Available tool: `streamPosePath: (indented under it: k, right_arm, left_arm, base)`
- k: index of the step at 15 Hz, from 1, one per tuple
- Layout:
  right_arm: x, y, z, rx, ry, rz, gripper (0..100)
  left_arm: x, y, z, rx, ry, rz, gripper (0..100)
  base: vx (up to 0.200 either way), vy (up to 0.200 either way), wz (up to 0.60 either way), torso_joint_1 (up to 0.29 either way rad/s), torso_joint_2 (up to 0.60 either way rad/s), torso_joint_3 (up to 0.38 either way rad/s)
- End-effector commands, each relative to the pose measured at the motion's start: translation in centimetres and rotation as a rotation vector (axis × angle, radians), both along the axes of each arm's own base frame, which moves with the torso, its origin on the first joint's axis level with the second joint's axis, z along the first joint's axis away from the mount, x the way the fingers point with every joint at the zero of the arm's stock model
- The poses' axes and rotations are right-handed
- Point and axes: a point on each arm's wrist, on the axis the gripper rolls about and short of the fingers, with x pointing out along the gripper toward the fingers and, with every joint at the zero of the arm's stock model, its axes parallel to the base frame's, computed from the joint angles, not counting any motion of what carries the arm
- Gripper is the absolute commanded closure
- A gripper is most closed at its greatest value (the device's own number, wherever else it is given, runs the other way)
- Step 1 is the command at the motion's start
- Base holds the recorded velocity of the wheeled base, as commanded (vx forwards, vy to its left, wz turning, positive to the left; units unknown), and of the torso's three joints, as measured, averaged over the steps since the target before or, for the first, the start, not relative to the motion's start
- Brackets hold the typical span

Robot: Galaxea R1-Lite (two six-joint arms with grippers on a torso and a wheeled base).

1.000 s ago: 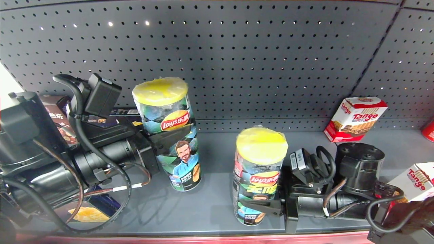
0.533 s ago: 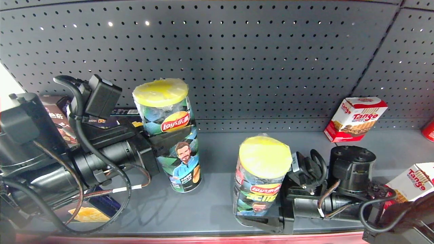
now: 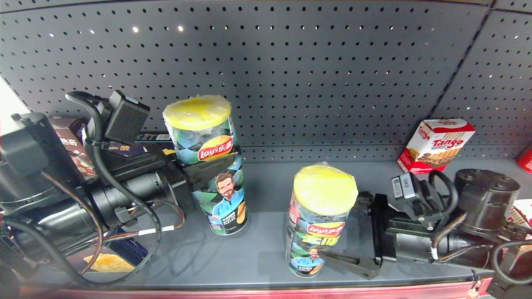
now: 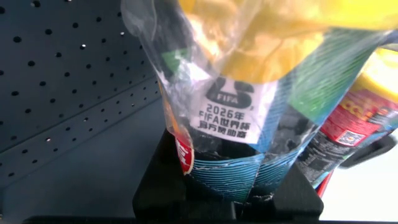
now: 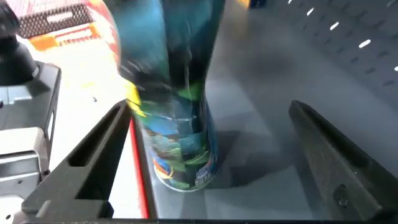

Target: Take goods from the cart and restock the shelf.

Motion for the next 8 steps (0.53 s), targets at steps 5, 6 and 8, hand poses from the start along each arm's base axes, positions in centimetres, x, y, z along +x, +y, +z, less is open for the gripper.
streamPosePath:
  k: [5, 6, 8]
  right_arm:
    - [-8.8, -6.7, 6.5, 0.098, -0.129, -0.174, 0]
    - [-10.7, -8.3, 7.3, 0.143, -0.132, -0.243, 0]
    - [-13.0, -10.5, 7.4, 0.179, -0.129, -0.387, 0]
  left_arm:
    - [-0.1, 0.0, 0.0, 0.0, 0.001, 0.001, 100]
    - [-0.1, 0.0, 0.0, 0.0, 0.001, 0.001, 100]
    - [-0.1, 0.0, 0.0, 0.002, -0.004, 0.002, 100]
  base:
    - [0.0, 0.0, 0.0, 0.0, 0.0, 0.0]
    - [0.0, 0.0, 0.0, 0.0, 0.0, 0.0]
    - [0.0, 0.0, 0.0, 0.0, 0.0, 0.0]
